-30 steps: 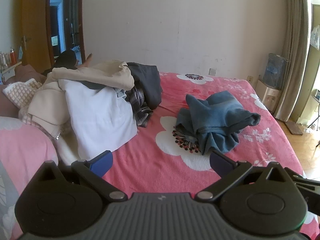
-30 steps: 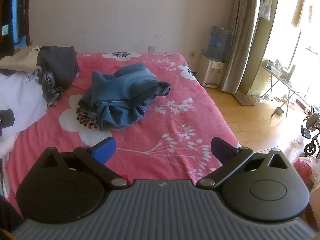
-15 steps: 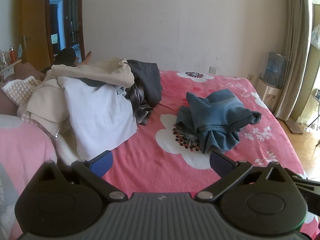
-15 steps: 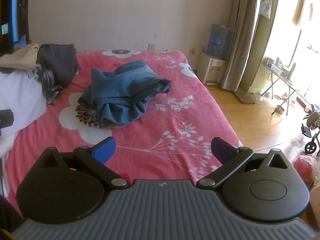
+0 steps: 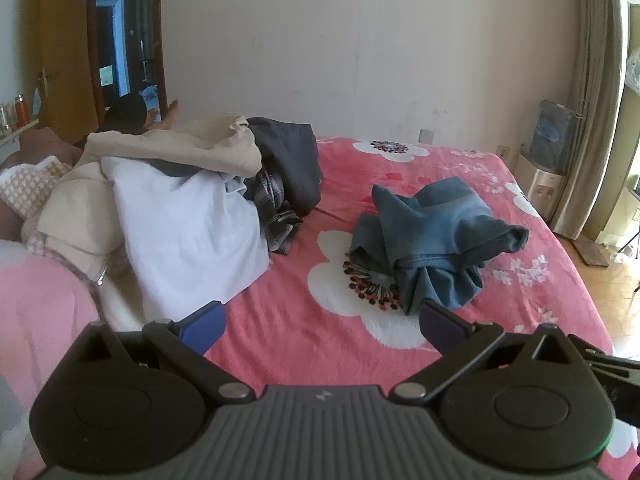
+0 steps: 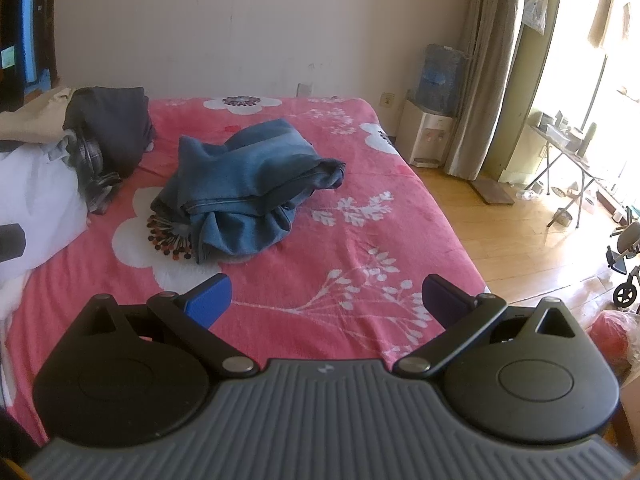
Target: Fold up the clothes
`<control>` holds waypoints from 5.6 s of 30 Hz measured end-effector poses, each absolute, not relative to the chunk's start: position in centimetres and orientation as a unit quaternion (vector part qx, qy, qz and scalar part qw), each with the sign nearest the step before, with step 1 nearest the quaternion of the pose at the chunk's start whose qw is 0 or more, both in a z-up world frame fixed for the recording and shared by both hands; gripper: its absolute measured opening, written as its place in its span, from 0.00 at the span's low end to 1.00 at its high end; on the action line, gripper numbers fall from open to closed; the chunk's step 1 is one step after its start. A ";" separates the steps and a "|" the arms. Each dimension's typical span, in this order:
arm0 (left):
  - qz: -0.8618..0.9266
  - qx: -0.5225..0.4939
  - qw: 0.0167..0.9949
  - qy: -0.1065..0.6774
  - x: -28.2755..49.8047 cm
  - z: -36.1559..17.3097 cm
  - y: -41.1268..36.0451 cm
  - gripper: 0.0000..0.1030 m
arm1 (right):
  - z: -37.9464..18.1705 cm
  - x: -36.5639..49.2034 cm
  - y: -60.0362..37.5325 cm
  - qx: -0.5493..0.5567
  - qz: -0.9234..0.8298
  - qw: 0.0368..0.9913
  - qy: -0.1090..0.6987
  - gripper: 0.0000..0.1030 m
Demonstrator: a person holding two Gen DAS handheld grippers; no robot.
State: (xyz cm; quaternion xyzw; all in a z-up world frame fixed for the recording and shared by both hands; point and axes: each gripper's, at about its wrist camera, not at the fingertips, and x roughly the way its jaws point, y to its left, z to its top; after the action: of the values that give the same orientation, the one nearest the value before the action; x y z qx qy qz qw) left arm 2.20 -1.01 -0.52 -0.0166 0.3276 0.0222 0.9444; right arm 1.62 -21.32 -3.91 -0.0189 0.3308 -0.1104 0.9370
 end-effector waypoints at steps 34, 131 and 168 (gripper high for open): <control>-0.074 -0.029 0.926 0.368 30.3 -14.0 -7.8 0.93 | -12.5 28.3 -28.2 -0.119 0.085 0.957 0.249 0.98; -0.138 -0.078 0.883 0.441 14.3 -17.2 -1.6 0.78 | -15.1 30.1 -24.1 0.101 0.236 0.821 0.510 0.86; -0.074 -0.117 0.894 0.427 12.2 -15.5 4.2 0.82 | -12.6 24.7 -21.5 0.067 0.205 0.870 0.444 0.99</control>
State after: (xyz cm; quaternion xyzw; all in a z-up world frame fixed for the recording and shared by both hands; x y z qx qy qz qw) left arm 12.22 4.15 -15.50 -0.1167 0.4269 -0.0745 0.8936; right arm 24.75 -21.49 -12.62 0.0673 0.4441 0.2053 0.8695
